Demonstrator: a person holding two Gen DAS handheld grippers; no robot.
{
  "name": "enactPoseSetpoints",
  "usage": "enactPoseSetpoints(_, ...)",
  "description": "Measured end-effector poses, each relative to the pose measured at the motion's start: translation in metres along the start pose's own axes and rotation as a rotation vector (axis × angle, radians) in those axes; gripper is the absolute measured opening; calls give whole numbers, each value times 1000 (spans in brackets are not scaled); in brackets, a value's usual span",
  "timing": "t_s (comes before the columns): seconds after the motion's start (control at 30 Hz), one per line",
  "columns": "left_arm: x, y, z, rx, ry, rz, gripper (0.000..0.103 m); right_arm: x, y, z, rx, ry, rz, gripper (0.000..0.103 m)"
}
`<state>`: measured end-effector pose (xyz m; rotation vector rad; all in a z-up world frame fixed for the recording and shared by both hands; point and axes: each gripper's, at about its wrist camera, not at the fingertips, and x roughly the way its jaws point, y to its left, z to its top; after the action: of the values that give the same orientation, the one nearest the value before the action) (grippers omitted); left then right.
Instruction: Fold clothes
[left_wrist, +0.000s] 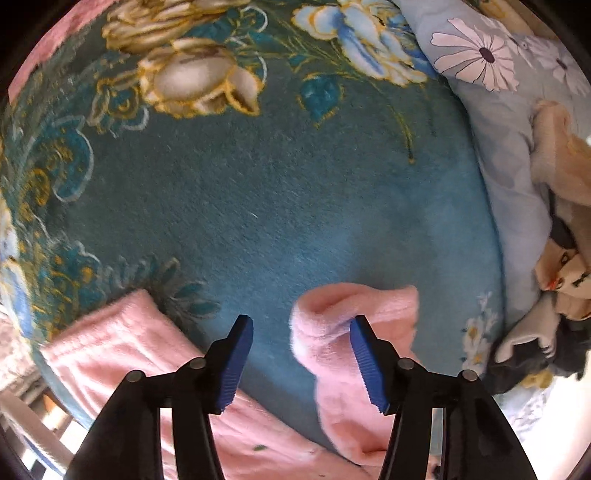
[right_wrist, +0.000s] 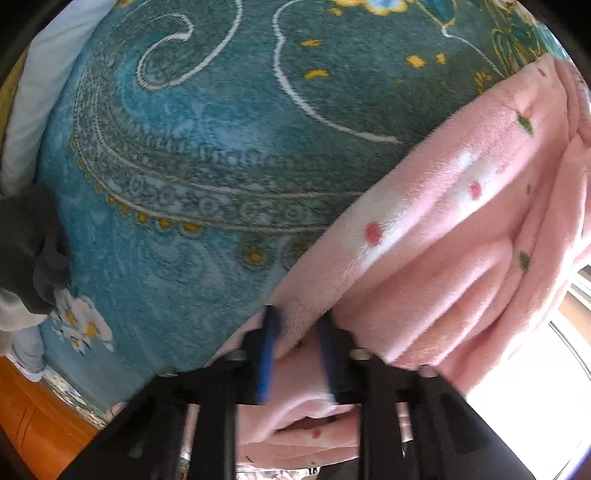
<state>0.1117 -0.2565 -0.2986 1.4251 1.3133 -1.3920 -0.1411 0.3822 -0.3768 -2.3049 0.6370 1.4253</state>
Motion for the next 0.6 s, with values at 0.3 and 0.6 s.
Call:
enactPoseSetpoints(0.3, -29, -6, -27, -11, 4, -163, 5, -53, -24, -10, -71, -125, 141, 5)
enactPoseSetpoints(0.6, -92, 45, -64, -142, 27, -227, 4, -113, -68, -27, -48, -265, 277, 3)
